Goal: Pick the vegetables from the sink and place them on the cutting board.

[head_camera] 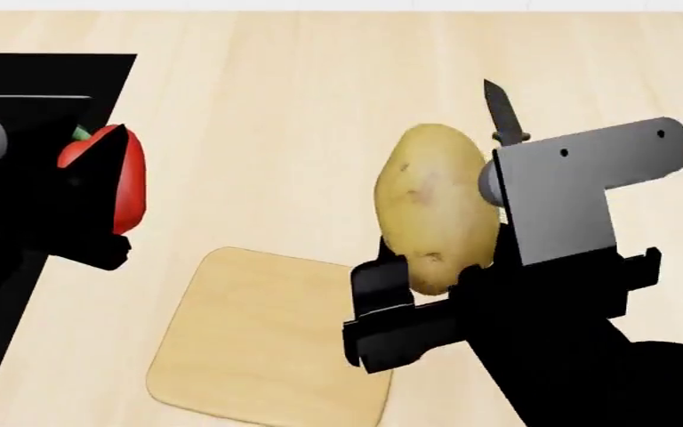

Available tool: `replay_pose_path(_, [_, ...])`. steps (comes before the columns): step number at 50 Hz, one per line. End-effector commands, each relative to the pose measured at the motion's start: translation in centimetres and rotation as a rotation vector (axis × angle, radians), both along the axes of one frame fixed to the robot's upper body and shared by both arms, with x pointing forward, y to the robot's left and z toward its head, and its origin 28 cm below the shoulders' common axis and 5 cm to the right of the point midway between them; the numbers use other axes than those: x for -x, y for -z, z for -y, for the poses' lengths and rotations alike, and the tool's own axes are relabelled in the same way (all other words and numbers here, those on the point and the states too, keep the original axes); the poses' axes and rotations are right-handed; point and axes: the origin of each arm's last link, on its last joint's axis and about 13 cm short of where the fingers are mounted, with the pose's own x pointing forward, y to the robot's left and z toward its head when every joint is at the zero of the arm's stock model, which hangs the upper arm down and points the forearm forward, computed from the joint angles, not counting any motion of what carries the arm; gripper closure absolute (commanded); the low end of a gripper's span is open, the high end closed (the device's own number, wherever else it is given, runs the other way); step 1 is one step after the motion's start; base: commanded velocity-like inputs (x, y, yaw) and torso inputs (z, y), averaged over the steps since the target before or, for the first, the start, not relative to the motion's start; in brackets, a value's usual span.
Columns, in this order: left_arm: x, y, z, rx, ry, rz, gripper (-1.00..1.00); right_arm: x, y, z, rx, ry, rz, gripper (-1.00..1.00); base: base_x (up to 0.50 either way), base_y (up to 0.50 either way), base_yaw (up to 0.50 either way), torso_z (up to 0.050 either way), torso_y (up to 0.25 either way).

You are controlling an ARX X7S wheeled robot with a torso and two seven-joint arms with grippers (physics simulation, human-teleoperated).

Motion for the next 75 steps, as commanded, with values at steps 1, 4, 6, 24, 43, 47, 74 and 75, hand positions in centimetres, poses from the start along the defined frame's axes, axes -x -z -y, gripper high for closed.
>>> replay_pose_path(1, [-0.1, 0.0, 0.0, 0.014, -0.002, 0.001, 1.00, -1.1, -1.5, -1.4, 0.003, -0.109, -0.132, 1.00, 0.00, 0.00, 0.00, 0.000, 0.000])
replay_pose_path(4, [-0.1, 0.0, 0.0, 0.016, -0.002, 0.001, 1.00, -1.6, -1.2, -1.8, 0.003, -0.134, -0.166, 1.00, 0.00, 0.00, 0.00, 0.000, 0.000])
replay_pose_path(6, [-0.1, 0.0, -0.1, 0.016, -0.001, 0.001, 1.00, -1.9, -1.2, -2.0, 0.005, -0.155, -0.183, 1.00, 0.00, 0.00, 0.00, 0.000, 0.000])
replay_pose_path(24, [-0.1, 0.6, -0.1, 0.021, -0.005, -0.010, 1.00, -3.9, 1.6, -3.4, -0.032, -0.175, -0.306, 1.00, 0.00, 0.00, 0.00, 0.000, 0.000])
replay_pose_path(43, [-0.1, 0.6, -0.3, 0.025, -0.008, -0.010, 1.00, -3.8, 2.2, -3.3, -0.035, -0.186, -0.333, 1.00, 0.00, 0.00, 0.00, 0.001, 0.000])
replay_pose_path(47, [-0.1, 0.6, -0.3, 0.025, -0.007, -0.010, 1.00, -3.7, 2.2, -3.4, -0.030, -0.191, -0.336, -1.00, 0.00, 0.00, 0.00, 0.000, 0.000])
replay_pose_path(74, [0.3, 1.4, 0.3, 0.001, 0.020, -0.024, 1.00, -2.2, -1.8, -3.6, -0.023, -0.180, -0.173, -1.00, 0.00, 0.00, 0.00, 0.000, 0.001])
replay_pose_path(75, [0.3, 1.5, 0.4, -0.003, 0.024, -0.030, 1.00, -1.9, -2.3, -3.6, -0.027, -0.187, -0.151, -1.00, 0.00, 0.00, 0.00, 0.000, 0.000])
